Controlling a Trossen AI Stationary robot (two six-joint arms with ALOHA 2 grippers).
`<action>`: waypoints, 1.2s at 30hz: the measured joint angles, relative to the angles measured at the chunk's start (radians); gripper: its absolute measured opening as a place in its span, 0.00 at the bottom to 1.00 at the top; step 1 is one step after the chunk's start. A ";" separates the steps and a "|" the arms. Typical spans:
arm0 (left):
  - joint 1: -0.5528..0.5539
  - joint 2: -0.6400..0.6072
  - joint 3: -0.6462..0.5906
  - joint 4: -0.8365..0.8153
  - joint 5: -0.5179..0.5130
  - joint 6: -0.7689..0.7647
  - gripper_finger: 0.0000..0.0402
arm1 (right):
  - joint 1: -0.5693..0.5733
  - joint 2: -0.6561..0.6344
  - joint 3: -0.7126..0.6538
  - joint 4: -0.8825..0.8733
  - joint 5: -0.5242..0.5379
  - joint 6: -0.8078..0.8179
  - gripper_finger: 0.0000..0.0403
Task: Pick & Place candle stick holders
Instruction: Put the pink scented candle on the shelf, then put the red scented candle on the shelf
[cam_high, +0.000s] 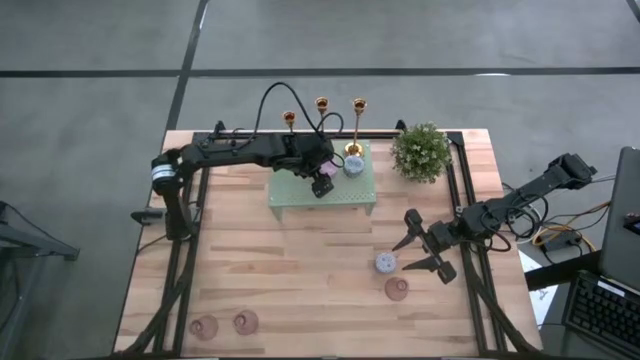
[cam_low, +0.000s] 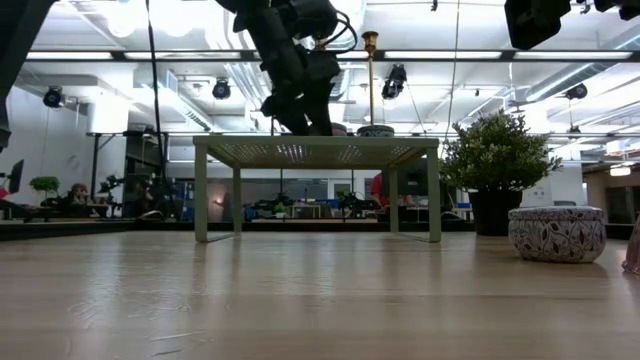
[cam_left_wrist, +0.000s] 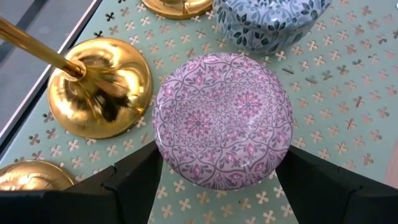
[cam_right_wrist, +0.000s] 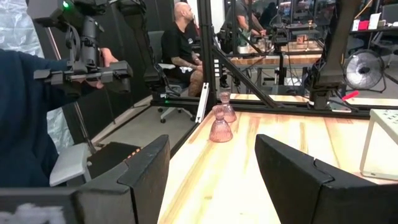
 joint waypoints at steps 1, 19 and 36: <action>-0.001 0.000 0.000 -0.001 0.000 0.000 0.74 | 0.000 0.000 0.000 0.000 0.000 0.000 0.57; -0.017 -0.002 0.000 -0.016 -0.034 0.003 0.86 | 0.000 0.000 0.000 -0.001 0.000 0.000 0.57; -0.147 -0.085 0.000 -0.017 -0.038 0.045 0.91 | 0.000 -0.001 -0.003 -0.002 -0.001 0.008 0.57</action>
